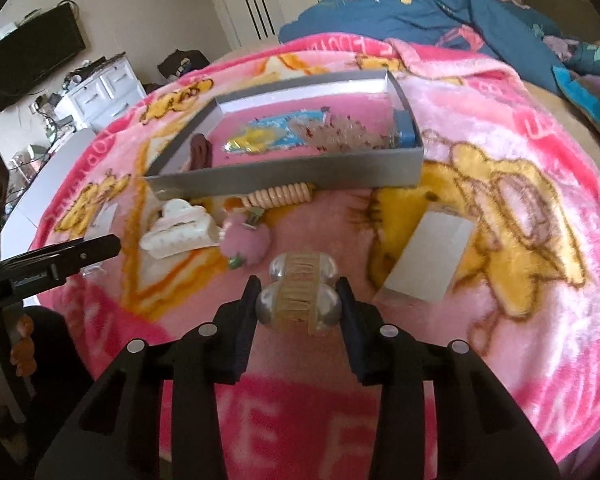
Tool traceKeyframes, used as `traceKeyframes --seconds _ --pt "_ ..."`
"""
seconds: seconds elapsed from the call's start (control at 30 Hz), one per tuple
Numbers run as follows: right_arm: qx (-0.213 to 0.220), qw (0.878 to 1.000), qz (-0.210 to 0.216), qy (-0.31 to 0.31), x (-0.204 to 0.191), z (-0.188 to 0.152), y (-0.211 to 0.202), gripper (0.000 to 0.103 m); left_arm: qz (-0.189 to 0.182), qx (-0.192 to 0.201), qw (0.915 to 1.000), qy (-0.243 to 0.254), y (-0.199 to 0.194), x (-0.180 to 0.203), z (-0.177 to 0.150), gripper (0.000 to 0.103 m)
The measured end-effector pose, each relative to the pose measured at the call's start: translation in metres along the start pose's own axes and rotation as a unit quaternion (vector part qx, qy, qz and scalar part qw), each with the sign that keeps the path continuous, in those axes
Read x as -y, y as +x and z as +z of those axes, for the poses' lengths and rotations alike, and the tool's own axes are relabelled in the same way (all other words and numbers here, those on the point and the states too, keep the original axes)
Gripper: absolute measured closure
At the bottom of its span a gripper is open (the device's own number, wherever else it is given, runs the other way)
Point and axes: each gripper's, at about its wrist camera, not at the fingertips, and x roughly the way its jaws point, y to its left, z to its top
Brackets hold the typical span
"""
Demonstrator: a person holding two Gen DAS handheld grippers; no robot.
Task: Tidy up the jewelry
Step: 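Carry the clear clip and bagged card over the gray tray with both tools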
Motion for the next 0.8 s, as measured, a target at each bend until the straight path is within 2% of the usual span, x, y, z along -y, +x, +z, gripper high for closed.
traceKeyframes --seconds 0.47,0.8 --pt "0.044 0.998 0.028 -0.02 -0.023 0.012 -0.042 0.066 0.007 0.045 0.9988 0.016 -0.038 0.008 0.007 0.065" --pt "0.073 0.996 0.037 -0.024 -0.034 0.03 -0.059 0.066 -0.001 0.063 0.9979 0.016 -0.047 0.012 0.016 0.065"
